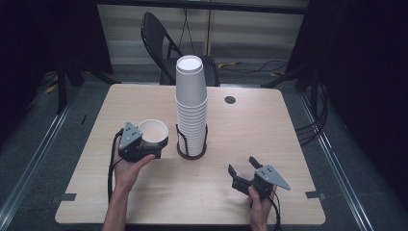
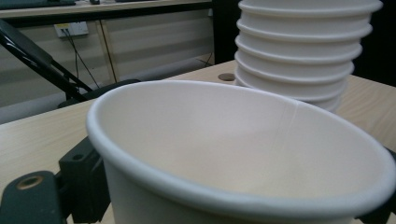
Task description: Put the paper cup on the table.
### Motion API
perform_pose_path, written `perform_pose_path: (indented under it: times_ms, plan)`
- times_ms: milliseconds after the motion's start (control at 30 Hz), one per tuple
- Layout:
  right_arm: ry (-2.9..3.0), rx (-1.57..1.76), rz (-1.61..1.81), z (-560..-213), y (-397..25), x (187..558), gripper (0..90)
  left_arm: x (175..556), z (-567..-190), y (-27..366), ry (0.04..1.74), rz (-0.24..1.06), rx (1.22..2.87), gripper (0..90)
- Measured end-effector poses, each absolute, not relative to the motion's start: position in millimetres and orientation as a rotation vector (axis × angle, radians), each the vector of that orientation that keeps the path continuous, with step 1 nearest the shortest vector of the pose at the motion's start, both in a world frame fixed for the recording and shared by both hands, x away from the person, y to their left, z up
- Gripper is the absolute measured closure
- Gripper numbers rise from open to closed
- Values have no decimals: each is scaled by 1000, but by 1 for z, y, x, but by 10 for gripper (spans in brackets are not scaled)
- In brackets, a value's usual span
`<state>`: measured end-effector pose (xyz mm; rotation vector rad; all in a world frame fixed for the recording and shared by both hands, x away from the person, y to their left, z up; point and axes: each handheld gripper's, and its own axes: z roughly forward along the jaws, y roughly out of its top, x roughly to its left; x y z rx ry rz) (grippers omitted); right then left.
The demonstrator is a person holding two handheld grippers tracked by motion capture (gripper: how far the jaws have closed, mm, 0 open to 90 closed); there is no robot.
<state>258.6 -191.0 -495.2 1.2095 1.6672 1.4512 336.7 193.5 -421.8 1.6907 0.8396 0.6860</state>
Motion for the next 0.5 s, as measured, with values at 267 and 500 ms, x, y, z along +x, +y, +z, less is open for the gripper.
perform_pose_path:
  times_ms: [267, 500]
  plan:
    - [1683, 1184, 1478, -496, -192, 258, 137, 358, -424, 202, 881, 664, 1651, 94]
    - [1688, 1184, 1466, -496, -192, 258, 137, 377, -427, 206, 911, 675, 1616, 93]
